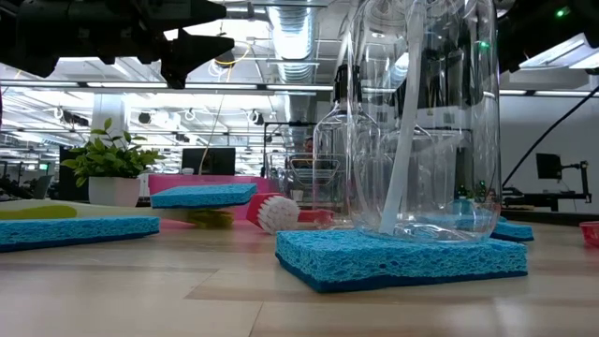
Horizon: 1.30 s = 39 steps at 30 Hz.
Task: Pick & Place Kitchen Sink Supplies
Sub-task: Put the top soap dispenser into the right transparent bin
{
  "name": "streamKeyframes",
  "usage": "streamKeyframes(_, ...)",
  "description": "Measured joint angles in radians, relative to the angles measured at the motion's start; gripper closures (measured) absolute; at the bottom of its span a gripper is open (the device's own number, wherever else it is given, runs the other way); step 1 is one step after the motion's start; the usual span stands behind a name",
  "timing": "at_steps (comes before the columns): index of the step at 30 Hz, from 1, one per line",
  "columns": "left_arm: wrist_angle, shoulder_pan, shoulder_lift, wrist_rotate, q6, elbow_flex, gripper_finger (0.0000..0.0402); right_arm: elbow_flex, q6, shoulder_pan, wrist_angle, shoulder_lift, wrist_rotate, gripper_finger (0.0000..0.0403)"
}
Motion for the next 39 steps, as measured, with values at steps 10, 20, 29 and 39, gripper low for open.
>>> streamKeyframes(10, 0.0, 0.0, 0.0, 0.0, 0.0, 0.0, 0.0153, 0.0, 0.0, 0.0, 0.015, 0.0, 0.001, 0.0307)
streamKeyframes(20, 0.0, 0.0, 0.0, 0.0, 0.0, 0.0, 0.0153, 0.006, 0.0, 0.004, 0.011, 0.0, -0.002, 0.03)
streamKeyframes(29, 0.0, 0.0, 0.0, 0.0, 0.0, 0.0, 0.0153, 0.111, -0.109, 0.005, -0.015, 0.0, -0.084, 0.032)
streamKeyframes(39, 0.0, 0.0, 0.0, 0.0, 0.0, 0.0, 0.0153, 0.347, -0.121, 0.018, -0.351, 0.0, -0.083, 0.0309)
